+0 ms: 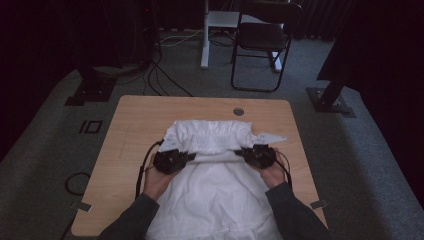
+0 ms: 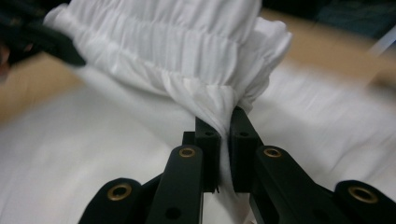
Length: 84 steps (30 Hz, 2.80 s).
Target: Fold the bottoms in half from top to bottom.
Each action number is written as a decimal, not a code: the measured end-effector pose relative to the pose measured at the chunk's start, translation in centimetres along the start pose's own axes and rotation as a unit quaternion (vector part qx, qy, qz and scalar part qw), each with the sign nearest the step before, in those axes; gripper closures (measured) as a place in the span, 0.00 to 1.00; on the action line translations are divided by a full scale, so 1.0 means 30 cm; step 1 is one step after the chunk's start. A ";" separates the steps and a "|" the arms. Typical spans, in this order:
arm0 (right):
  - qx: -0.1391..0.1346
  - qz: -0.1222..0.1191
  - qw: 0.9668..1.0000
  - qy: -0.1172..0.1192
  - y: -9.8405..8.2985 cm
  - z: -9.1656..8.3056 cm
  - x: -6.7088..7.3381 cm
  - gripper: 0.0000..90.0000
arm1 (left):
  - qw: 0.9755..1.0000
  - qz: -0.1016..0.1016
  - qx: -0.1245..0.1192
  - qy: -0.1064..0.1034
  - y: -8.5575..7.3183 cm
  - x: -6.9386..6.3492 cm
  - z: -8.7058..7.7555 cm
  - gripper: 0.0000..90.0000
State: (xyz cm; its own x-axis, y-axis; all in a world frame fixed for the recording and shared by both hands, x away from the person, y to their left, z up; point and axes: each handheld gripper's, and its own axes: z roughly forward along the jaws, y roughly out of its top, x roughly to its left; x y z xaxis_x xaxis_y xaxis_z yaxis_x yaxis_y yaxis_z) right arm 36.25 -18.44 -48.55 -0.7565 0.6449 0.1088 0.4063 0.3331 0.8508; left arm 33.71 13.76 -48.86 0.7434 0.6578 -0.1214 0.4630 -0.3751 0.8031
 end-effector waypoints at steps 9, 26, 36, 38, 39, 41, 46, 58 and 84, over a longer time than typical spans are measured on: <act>0.112 0.013 0.994 0.005 -0.180 0.140 0.037 0.93 | 0.989 0.030 0.142 0.023 -0.088 0.056 0.143 0.95; 0.079 0.042 0.995 -0.047 -0.068 0.319 -0.148 0.94 | 0.990 0.002 0.110 0.090 0.031 0.235 0.275 0.94; -0.019 0.020 0.999 -0.046 0.074 0.167 -0.132 0.95 | 0.997 0.007 -0.025 0.076 0.171 0.182 0.082 0.97; -0.080 -0.022 0.994 -0.073 0.137 0.053 -0.068 0.95 | 0.994 0.041 -0.080 0.066 0.222 0.094 -0.037 0.97; -0.086 -0.031 0.993 -0.077 0.139 0.032 -0.051 0.95 | 0.994 0.046 -0.080 0.061 0.219 0.081 -0.050 0.97; -0.082 -0.039 0.993 -0.074 0.121 0.007 -0.023 0.95 | 0.995 0.051 -0.068 0.053 0.190 0.067 -0.054 0.96; -0.018 -0.027 0.998 -0.048 -0.026 0.051 0.011 0.95 | 0.999 0.024 -0.008 0.021 0.018 0.065 0.031 0.95; 0.041 0.042 0.998 -0.015 -0.164 0.111 0.004 0.60 | 0.999 -0.019 0.010 -0.033 -0.101 0.089 0.046 0.67; -0.012 0.033 0.998 0.044 -0.112 0.059 -0.034 0.83 | 1.000 -0.019 -0.005 -0.024 -0.084 0.073 0.093 0.79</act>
State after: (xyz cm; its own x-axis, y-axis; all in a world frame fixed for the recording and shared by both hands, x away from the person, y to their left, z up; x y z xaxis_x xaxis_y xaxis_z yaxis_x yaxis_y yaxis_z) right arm 36.57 -19.01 -52.43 -0.7710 0.6019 0.2081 0.4450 0.2754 0.8521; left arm 35.51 14.34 -52.78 0.7477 0.6389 -0.1807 0.4876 -0.3437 0.8026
